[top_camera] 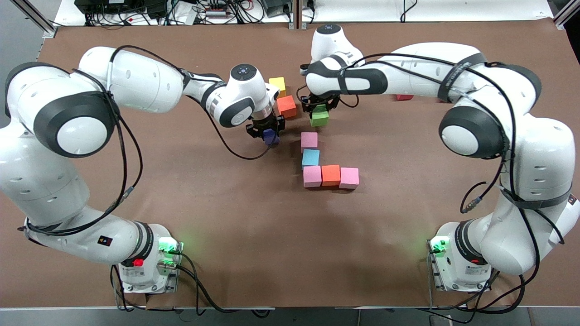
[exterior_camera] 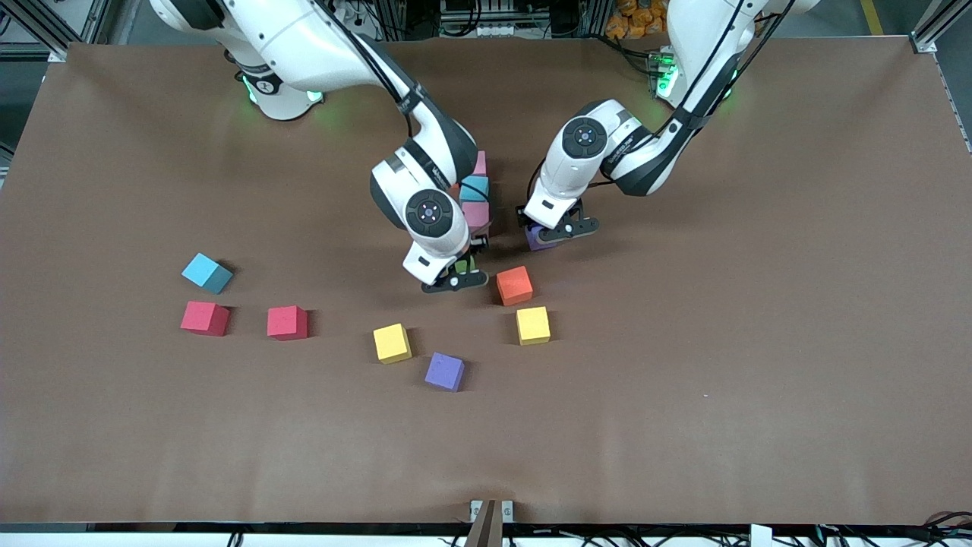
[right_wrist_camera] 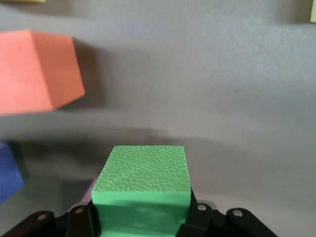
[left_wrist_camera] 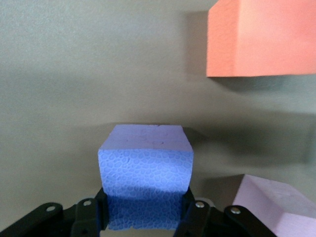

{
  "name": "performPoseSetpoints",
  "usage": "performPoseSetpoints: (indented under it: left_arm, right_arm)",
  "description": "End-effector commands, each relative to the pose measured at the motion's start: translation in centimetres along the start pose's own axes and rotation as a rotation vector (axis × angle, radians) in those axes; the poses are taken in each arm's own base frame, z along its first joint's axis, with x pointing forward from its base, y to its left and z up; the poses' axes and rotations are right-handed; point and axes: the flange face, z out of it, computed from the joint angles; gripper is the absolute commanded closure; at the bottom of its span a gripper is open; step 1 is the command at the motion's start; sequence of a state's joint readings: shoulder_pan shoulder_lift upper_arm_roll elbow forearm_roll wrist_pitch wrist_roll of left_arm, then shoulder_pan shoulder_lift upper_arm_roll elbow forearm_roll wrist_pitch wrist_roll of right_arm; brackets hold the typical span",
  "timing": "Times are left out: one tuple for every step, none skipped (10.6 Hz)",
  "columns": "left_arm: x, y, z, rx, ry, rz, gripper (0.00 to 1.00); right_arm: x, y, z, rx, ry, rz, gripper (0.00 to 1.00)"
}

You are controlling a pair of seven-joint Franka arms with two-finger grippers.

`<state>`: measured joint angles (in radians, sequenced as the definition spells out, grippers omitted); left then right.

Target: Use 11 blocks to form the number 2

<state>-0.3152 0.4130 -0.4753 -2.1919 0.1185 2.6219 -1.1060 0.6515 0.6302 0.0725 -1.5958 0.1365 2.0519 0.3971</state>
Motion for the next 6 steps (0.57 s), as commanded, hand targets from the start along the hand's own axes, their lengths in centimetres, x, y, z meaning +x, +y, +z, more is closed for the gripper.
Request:
performPoseSetpoints:
  left_arm:
    - [-0.6,1.6,-2.0,0.003,-0.005,-0.031,0.89]
    - [-0.6,1.8,-2.2,0.002,-0.004,-0.033,0.89]
    - [-1.0,2.0,-2.1,0.001,-0.008,-0.031,0.89]
    - [-1.1,1.9,-2.0,0.003,-0.010,-0.037,0.89]
    - [-1.1,1.9,-2.0,0.003,-0.010,-0.062,0.89]
    - [-1.0,2.0,-2.1,0.002,-0.009,-0.079,0.89]
  right_arm:
    - [-2.9,0.7,-1.9,-0.022,-0.039,-0.150,1.00]
    - [-4.3,0.6,-2.0,-0.030,-0.048,-0.223,1.00]
    - [-5.9,0.1,-2.4,-0.037,-0.051,-0.291,1.00]
    - [-7.1,0.3,-2.5,-0.042,-0.054,-0.349,1.00]
    - [-8.3,0.4,-3.1,-0.044,-0.054,-0.429,1.00]
    - [-9.3,0.6,-3.5,-0.049,-0.053,-0.522,1.00]
